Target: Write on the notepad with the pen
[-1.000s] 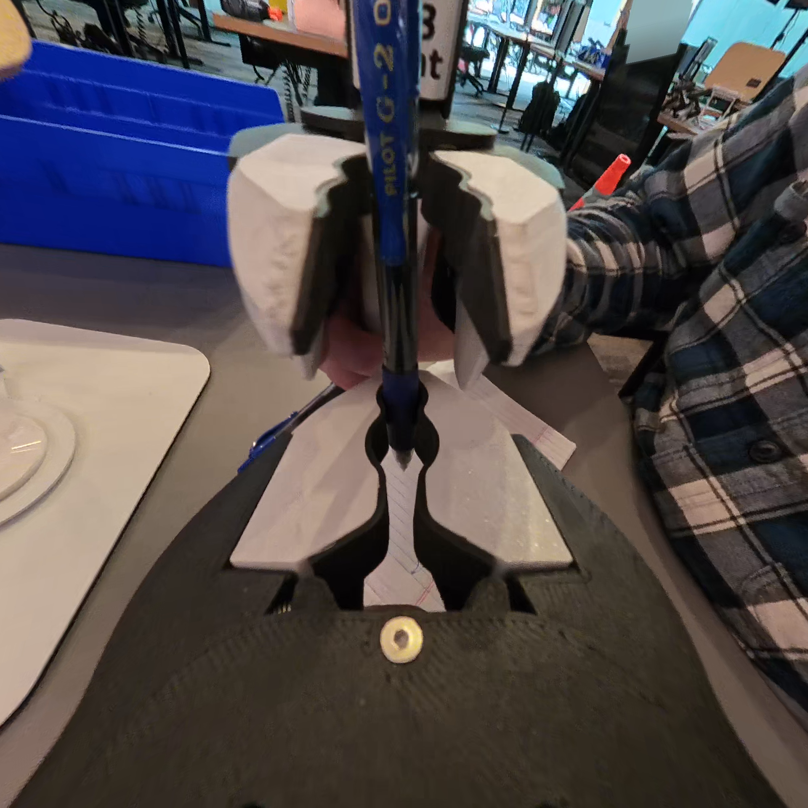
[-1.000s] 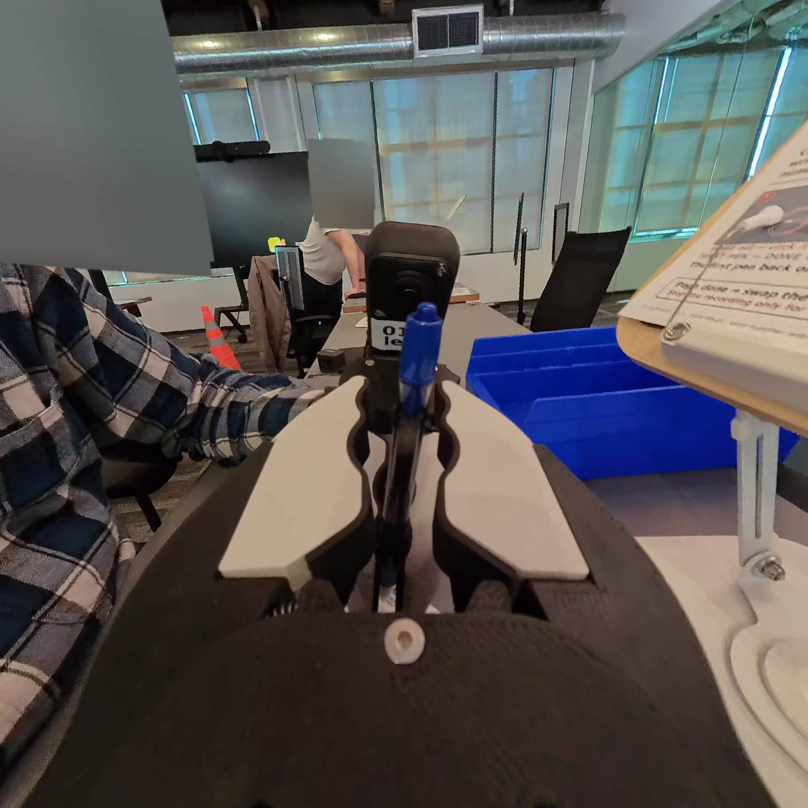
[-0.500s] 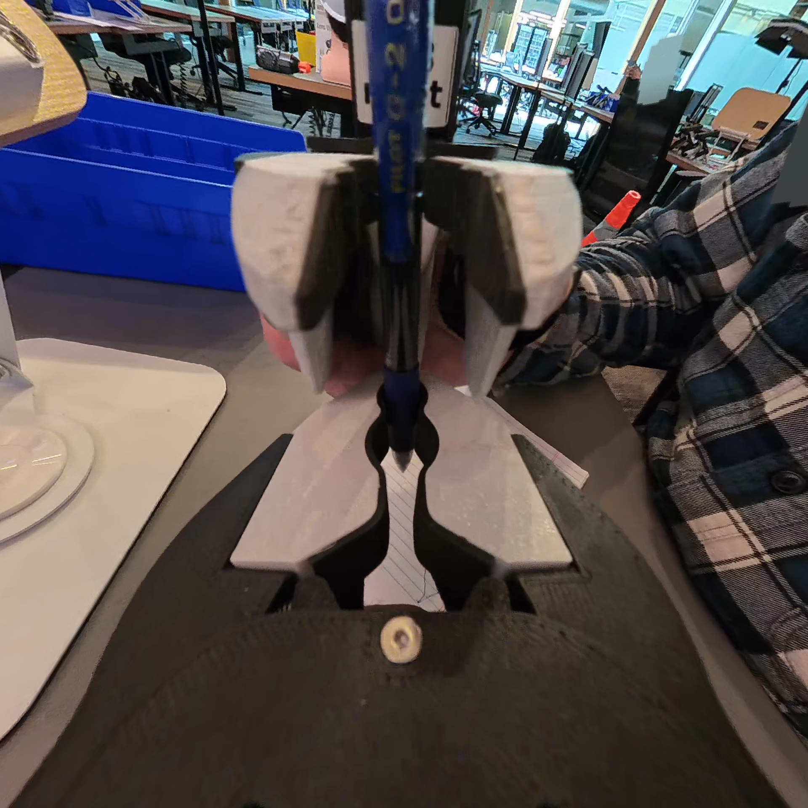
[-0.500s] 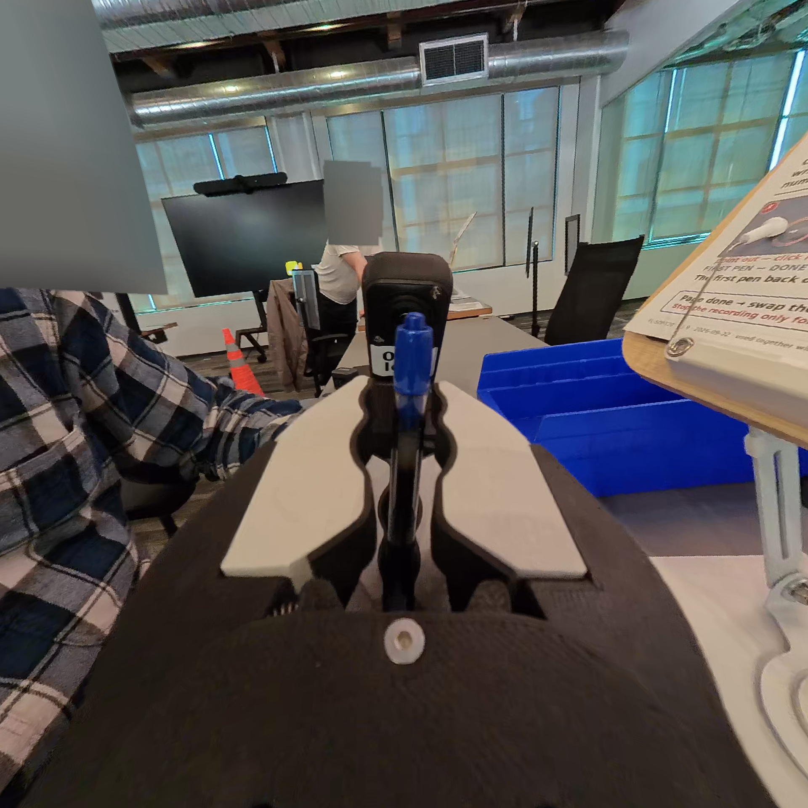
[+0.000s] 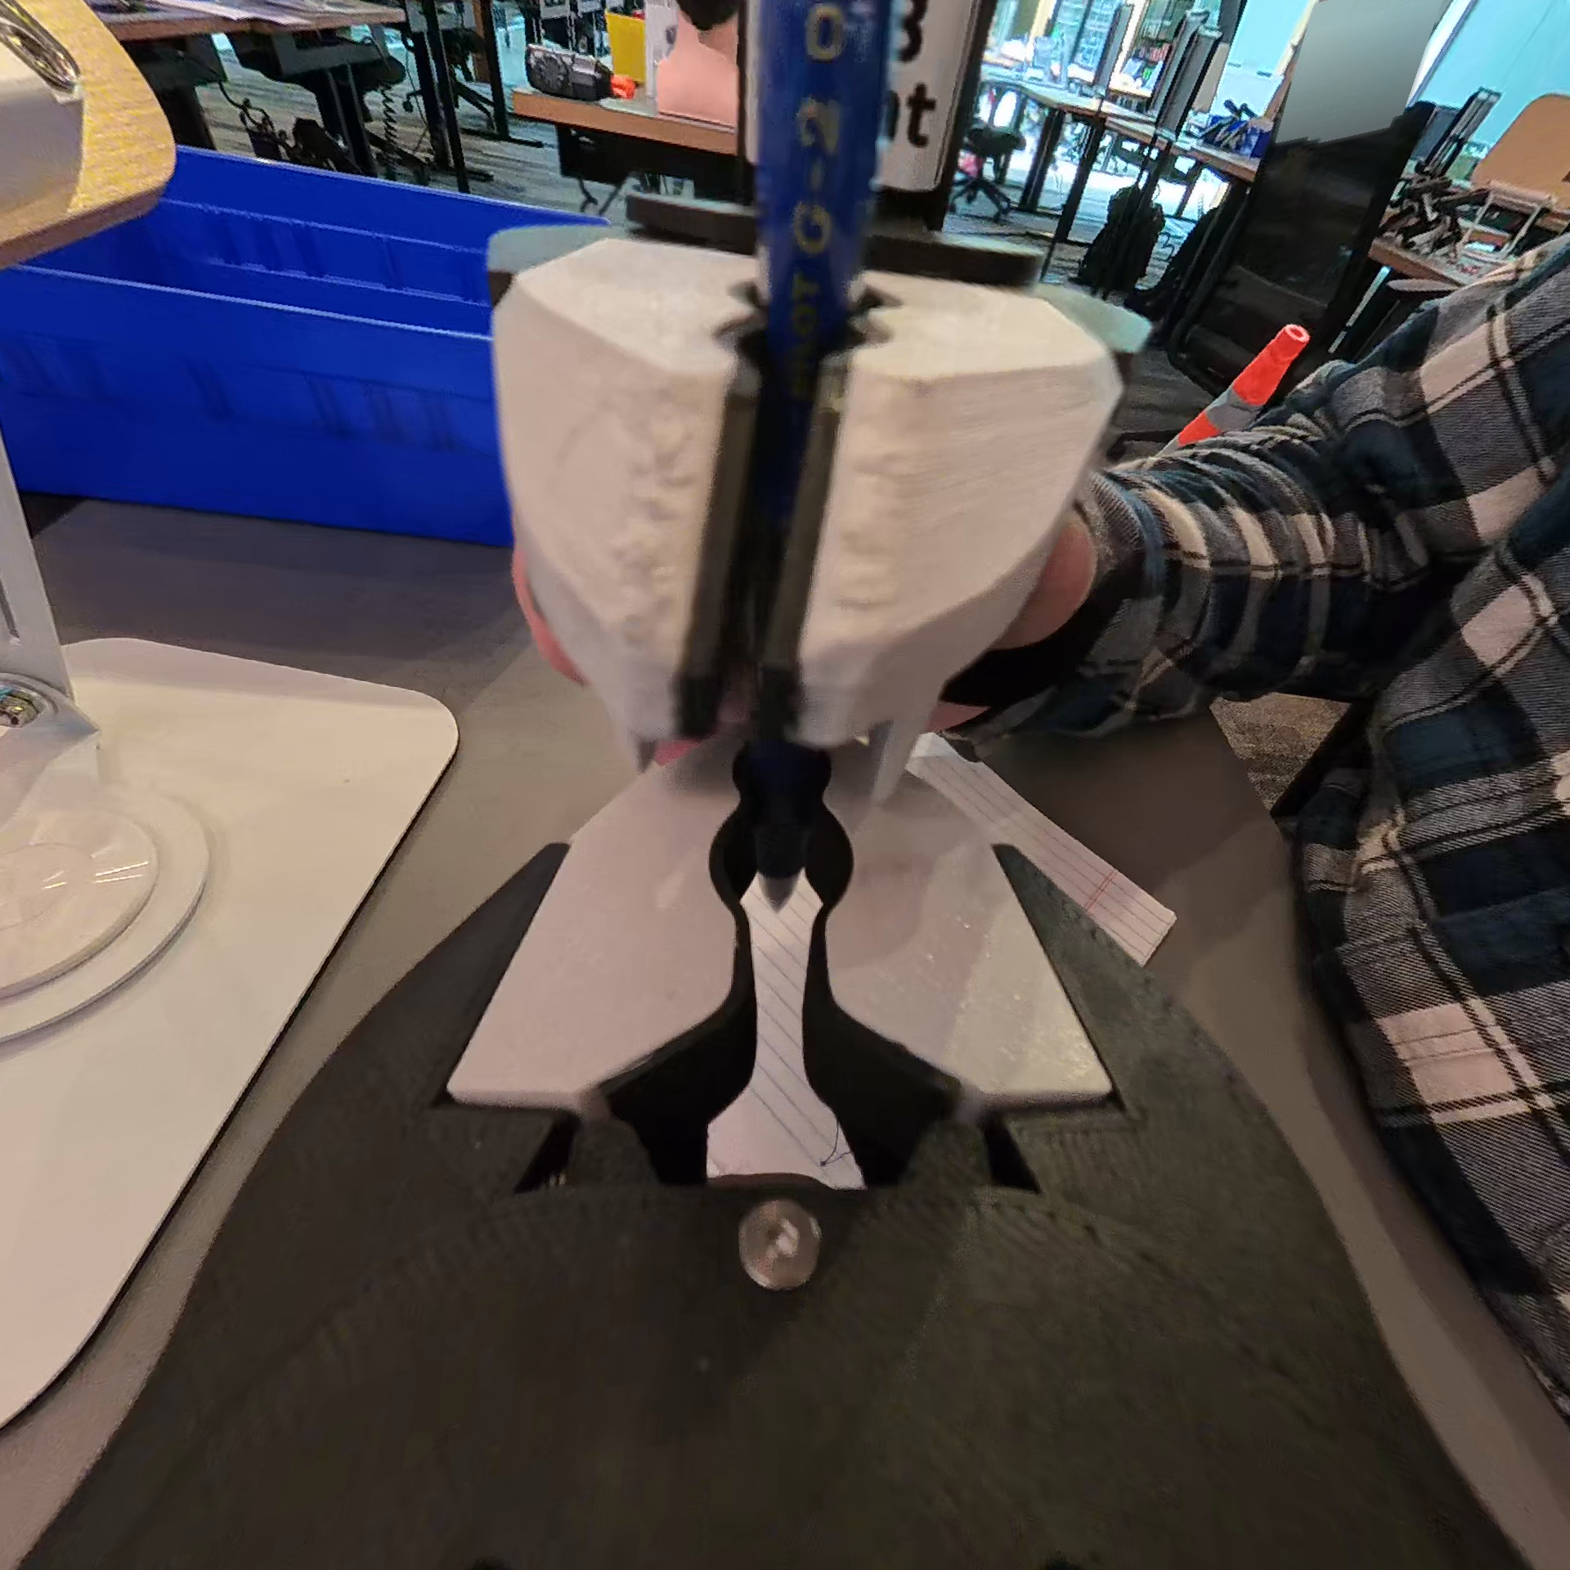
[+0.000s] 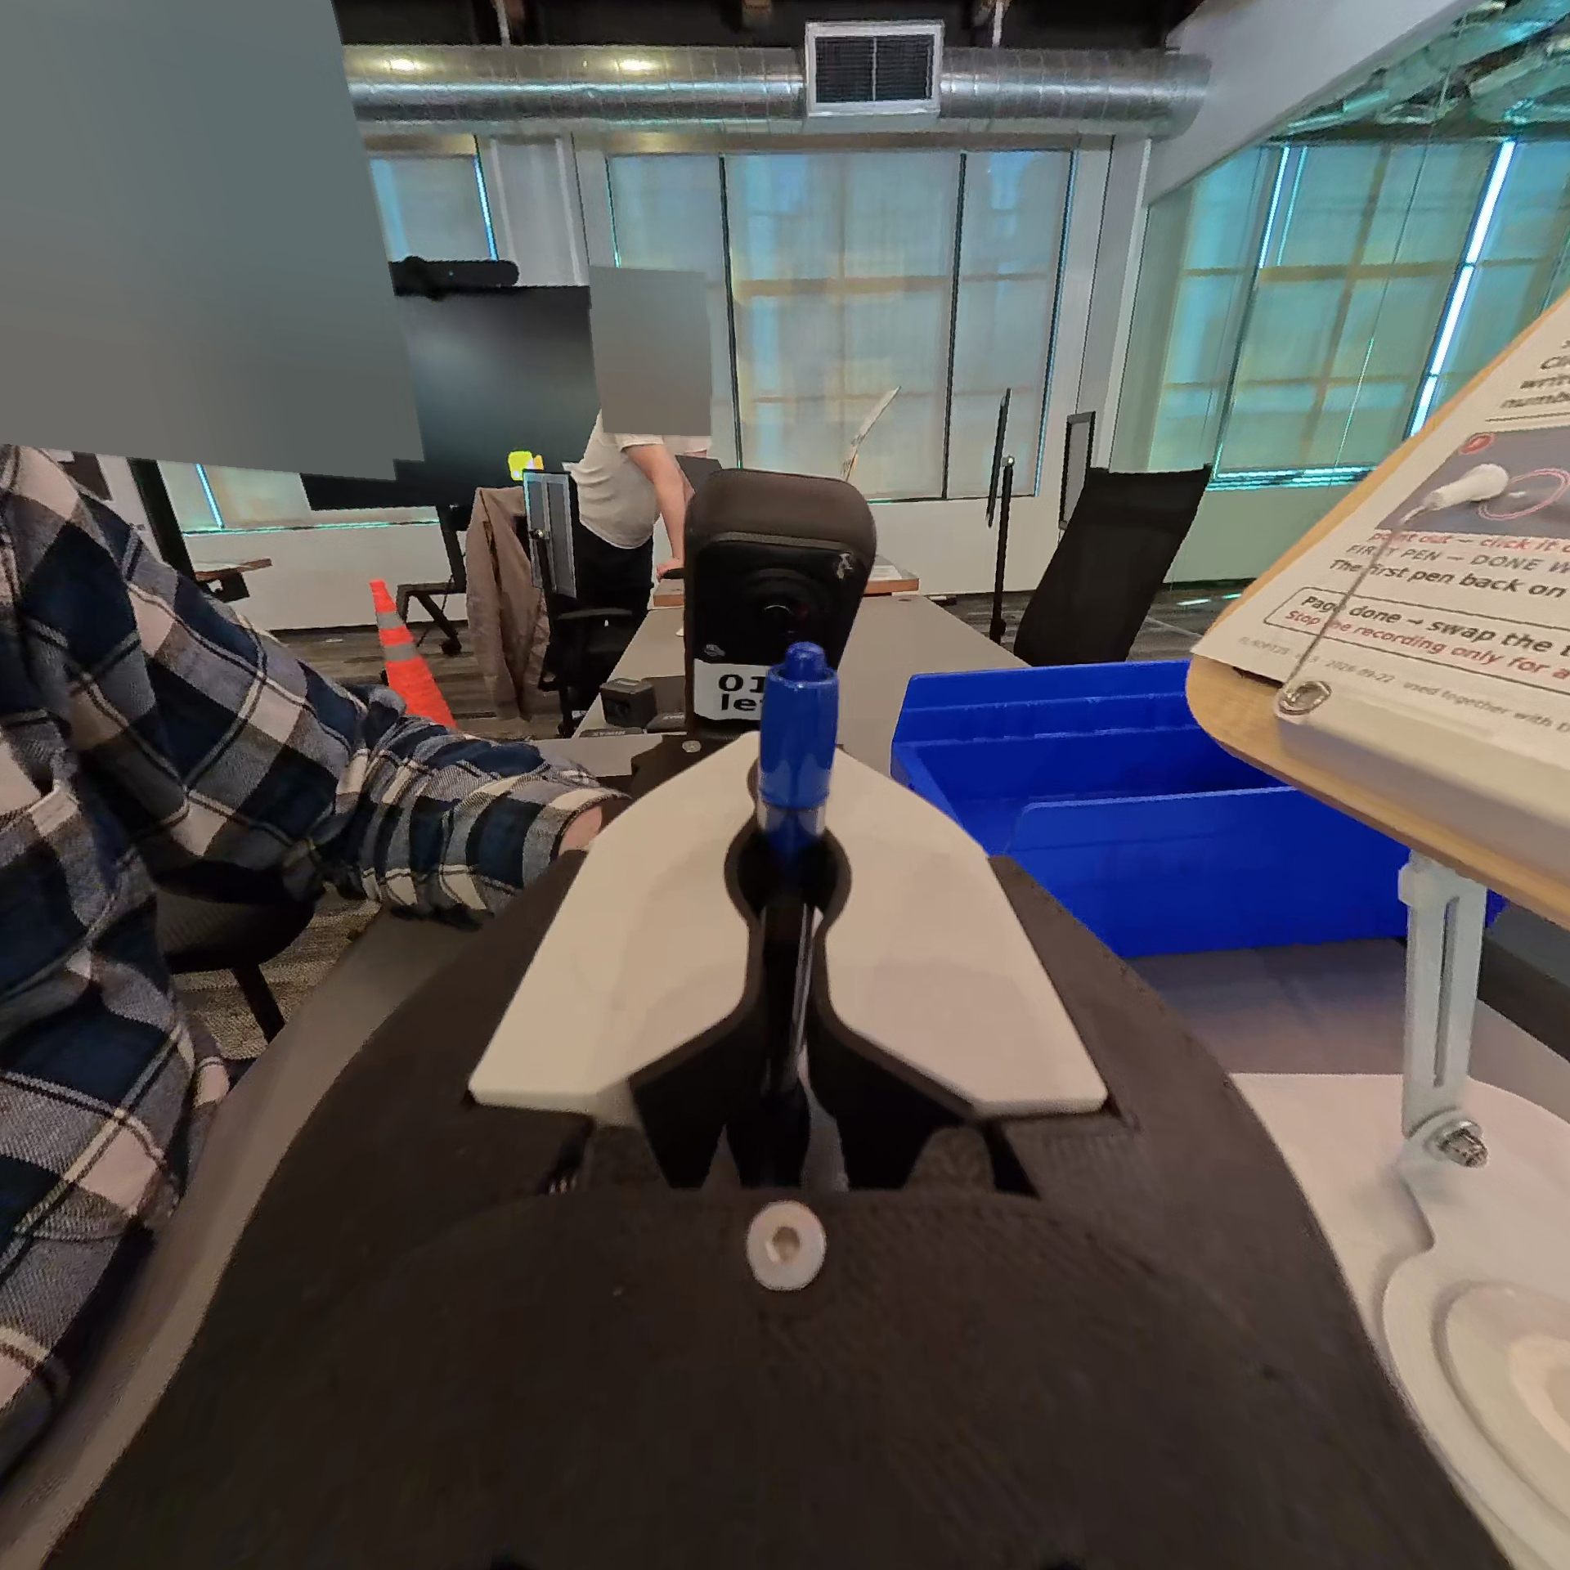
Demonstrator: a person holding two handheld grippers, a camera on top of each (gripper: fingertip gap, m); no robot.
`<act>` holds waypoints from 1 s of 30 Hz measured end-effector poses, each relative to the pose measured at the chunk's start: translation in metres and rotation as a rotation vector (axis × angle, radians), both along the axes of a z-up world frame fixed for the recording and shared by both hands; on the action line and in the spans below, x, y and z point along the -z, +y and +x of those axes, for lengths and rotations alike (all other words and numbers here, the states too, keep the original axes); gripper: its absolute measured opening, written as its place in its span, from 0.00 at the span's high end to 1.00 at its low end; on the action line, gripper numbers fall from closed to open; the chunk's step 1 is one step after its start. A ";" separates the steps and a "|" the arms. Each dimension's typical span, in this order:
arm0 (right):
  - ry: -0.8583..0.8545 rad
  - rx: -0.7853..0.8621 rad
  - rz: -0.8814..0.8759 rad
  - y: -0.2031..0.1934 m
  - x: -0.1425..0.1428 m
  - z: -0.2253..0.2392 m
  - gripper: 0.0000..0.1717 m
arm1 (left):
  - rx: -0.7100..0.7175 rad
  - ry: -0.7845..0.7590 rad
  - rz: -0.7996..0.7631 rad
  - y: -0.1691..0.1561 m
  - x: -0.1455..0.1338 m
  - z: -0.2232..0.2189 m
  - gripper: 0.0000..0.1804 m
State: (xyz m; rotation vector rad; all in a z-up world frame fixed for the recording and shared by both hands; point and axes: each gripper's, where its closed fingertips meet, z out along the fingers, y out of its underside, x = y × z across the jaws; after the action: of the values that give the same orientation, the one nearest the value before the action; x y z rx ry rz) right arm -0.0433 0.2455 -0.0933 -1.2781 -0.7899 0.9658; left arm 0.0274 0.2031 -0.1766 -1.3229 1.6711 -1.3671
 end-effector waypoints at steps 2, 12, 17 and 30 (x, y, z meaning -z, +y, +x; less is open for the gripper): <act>-0.018 -0.002 0.011 0.000 0.000 -0.001 0.94 | -0.007 0.001 -0.001 0.001 0.000 0.000 0.96; -0.111 0.024 0.006 0.001 0.011 -0.004 0.99 | -0.029 0.050 0.058 0.005 0.008 0.001 0.98; -0.096 0.034 -0.003 0.003 0.011 0.000 0.99 | -0.012 0.053 0.044 0.007 0.008 -0.001 0.96; -0.047 0.006 -0.004 0.001 0.003 0.005 0.97 | 0.042 0.043 -0.044 0.003 0.011 -0.002 0.94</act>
State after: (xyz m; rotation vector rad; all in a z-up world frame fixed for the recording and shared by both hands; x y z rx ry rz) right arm -0.0385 0.2463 -0.0964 -1.3099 -0.8204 0.9353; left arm 0.0251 0.2057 -0.1874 -1.3580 1.7152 -1.4165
